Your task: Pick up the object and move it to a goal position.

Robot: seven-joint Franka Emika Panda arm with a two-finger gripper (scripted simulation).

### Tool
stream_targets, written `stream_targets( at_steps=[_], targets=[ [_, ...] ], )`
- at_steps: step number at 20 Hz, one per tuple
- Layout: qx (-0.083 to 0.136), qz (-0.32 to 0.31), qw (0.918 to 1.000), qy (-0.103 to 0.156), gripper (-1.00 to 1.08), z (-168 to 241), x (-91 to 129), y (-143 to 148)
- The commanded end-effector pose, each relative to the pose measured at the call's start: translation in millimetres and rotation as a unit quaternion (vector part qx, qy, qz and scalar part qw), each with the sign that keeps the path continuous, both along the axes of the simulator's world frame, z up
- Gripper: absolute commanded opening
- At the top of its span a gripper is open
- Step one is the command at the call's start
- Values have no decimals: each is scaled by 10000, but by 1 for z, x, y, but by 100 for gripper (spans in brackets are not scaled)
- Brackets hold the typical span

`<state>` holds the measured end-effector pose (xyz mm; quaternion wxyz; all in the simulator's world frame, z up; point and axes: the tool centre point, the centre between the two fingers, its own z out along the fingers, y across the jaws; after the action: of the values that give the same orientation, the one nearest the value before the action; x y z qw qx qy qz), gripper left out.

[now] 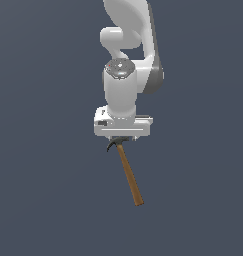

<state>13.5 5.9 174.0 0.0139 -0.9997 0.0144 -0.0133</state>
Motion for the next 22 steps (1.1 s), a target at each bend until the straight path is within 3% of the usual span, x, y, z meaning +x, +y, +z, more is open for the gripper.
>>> stream_targets(
  at_steps=[1,10,22],
  targets=[
    [0,0,10000,0,100,0,0,0],
    [58,76,9998,-172,100,13,11,6],
    [2,245,9996,-110,100,-9,21,5]
  ],
)
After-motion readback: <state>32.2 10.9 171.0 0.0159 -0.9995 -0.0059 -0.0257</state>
